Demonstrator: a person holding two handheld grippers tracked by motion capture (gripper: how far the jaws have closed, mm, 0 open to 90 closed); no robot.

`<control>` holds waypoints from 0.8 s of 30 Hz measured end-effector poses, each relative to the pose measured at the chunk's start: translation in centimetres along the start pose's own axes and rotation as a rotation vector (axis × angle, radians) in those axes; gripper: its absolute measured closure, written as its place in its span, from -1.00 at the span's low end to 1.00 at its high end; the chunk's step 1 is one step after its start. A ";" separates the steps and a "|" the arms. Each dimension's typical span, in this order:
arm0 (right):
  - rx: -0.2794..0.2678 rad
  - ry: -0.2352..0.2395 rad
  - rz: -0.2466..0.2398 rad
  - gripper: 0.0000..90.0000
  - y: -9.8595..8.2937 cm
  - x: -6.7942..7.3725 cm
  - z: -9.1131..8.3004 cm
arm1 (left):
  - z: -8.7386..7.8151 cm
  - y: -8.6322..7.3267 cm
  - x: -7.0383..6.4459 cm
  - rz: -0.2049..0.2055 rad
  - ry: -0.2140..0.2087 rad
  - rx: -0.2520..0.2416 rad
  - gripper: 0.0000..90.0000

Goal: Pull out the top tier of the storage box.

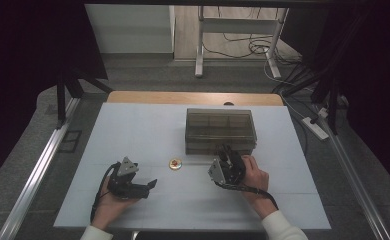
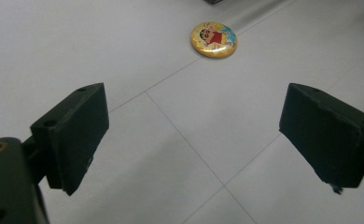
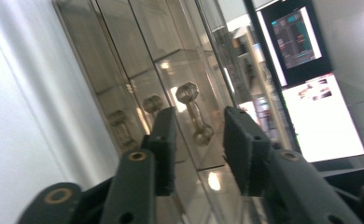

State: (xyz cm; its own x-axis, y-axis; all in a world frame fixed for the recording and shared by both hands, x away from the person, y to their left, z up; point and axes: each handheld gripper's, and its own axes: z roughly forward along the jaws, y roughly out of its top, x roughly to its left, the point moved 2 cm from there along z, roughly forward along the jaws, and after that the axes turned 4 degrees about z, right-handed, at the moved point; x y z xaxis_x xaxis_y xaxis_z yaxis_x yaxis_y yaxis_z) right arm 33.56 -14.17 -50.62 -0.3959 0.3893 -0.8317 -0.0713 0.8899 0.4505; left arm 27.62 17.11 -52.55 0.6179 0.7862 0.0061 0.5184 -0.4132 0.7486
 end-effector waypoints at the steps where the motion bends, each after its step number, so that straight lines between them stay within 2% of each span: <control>1: -0.003 0.039 0.035 0.30 0.0 -0.1 0.0 | 0.0 0.0 0.0 0.000 0.000 -0.001 -0.80; 2: -0.007 0.037 0.061 0.25 0.0 -0.3 -0.1 | 0.0 0.0 0.0 0.001 -0.001 -0.002 -0.80; 4: -0.010 0.098 0.121 0.10 -0.1 -0.8 -0.3 | 0.0 0.1 0.0 0.000 -0.002 -0.005 -0.80; 10: -0.056 0.237 0.329 -0.18 -0.7 -1.8 -0.9 | -0.1 0.4 0.0 0.004 -0.001 -0.025 -0.80; 15: -0.074 0.362 0.484 -0.31 -1.5 -2.4 -1.3 | 0.1 0.6 0.0 -0.009 -0.023 -0.038 -0.78; 17: -0.081 0.412 0.535 -0.35 -1.9 -2.6 -1.4 | 0.0 0.7 0.0 -0.011 -0.029 -0.043 -0.78; 21: -0.096 0.477 0.618 -0.41 -2.8 -3.1 -1.7 | 0.1 0.8 0.0 -0.012 -0.037 -0.046 -0.77; 24: -0.107 0.508 0.664 -0.43 -3.4 -3.3 -1.9 | 0.1 0.8 -0.1 -0.006 -0.042 -0.043 -0.78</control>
State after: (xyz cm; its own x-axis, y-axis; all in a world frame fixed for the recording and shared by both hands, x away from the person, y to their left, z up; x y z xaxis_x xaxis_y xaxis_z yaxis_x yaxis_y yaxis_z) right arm 33.36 -18.91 -48.75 -0.7485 0.6465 -0.1476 0.2456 0.4770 0.8439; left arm 28.05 16.64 -51.99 0.6396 0.7683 -0.0252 0.4967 -0.3881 0.7763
